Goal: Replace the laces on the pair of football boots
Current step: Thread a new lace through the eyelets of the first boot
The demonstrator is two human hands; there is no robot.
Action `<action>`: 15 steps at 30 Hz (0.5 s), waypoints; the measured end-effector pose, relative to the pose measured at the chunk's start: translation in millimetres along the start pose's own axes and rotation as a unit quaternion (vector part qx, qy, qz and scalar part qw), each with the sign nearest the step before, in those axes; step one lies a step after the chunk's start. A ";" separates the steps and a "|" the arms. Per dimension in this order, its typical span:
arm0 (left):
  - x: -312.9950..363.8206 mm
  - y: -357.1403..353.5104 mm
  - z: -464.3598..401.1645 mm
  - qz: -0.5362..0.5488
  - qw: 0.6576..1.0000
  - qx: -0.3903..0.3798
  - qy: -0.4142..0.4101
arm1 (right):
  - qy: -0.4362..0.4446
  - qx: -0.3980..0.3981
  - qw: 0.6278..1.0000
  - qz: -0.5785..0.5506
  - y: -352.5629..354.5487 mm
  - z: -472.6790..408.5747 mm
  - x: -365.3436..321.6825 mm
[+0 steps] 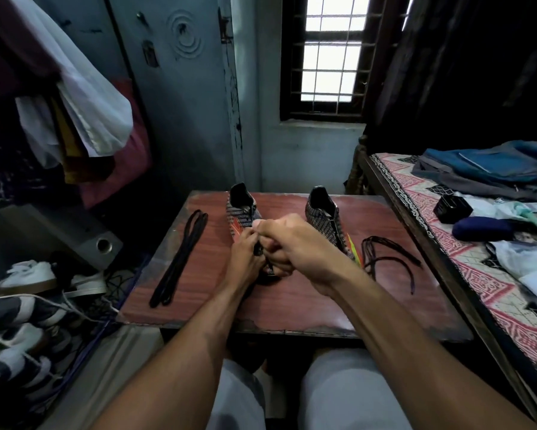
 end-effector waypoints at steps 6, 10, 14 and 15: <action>3.5 4.7 -7.8 0.059 0.998 0.022 0.020 | 0.132 0.066 0.960 0.239 31.3 -26.3 -23.2; -3.0 7.3 -6.3 0.055 0.994 0.093 -0.035 | 0.215 0.174 0.799 0.533 53.4 -48.9 -44.0; -4.9 11.8 -6.8 0.071 0.987 0.143 0.006 | 0.273 0.191 0.738 0.586 59.8 -77.9 -43.4; -4.5 12.8 -4.9 0.084 0.986 0.139 0.026 | 0.288 0.185 0.732 0.588 59.9 -85.7 -40.6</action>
Point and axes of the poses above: each hand's wrist, its own z-axis away from the middle knuckle, its own y-axis out of the back of the hand, x = y × z, the point moved 2 cm from there along -z, towards the middle knuckle, and after that the axes turned 8 degrees about x, right-handed, at the moved point
